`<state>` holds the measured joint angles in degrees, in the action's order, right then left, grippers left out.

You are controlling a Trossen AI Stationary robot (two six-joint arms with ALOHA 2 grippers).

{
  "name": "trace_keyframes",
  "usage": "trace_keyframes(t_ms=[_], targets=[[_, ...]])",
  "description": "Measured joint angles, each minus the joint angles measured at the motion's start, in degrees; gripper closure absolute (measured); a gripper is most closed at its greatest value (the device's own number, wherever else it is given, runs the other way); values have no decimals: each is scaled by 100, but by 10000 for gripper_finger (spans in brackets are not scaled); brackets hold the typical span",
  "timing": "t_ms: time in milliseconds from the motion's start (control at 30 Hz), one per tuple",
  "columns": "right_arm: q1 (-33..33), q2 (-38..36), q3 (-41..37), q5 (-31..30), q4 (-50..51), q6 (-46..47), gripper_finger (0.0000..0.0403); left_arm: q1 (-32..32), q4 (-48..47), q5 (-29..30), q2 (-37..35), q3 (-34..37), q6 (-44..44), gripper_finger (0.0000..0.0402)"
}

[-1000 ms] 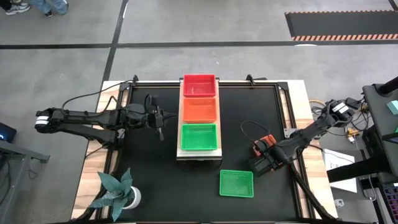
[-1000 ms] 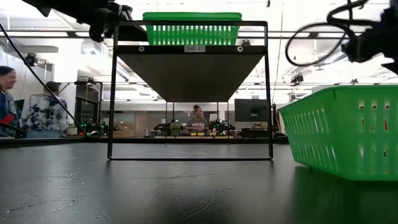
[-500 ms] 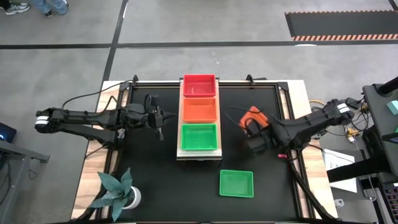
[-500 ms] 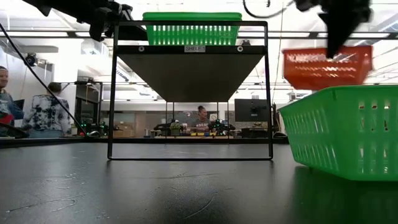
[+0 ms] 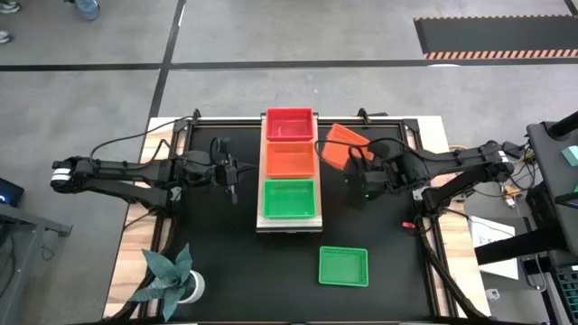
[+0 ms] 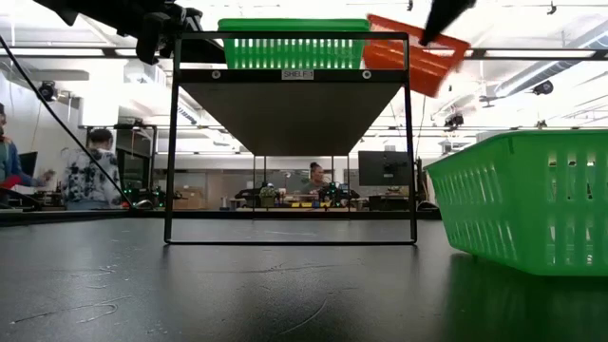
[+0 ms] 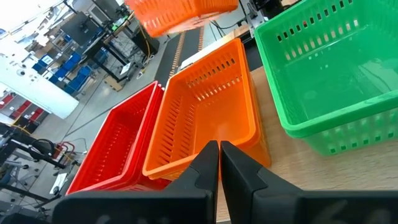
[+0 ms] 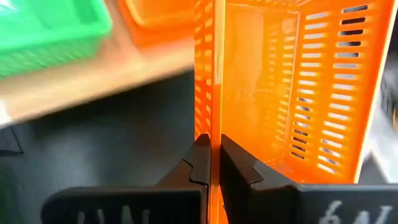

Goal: Stack baskets on shelf by color
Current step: Stack the orange bin on the orange bins on the shelf

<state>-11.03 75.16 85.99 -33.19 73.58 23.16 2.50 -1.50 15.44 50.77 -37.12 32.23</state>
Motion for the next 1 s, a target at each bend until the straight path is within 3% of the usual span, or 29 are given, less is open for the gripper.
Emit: trace_keyframes(t_ms=[200,433,1000], targets=[[40,0,67,64,-1122,-1511,394,0,-2,-2,8,0,-18,402],[147,56,75,224,-2188,-2569,394,0,-2,-2,8,0,-30,402],[585,612,92,662,-3286,-3284,394,0,-42,-2,19,4,-33,402]])
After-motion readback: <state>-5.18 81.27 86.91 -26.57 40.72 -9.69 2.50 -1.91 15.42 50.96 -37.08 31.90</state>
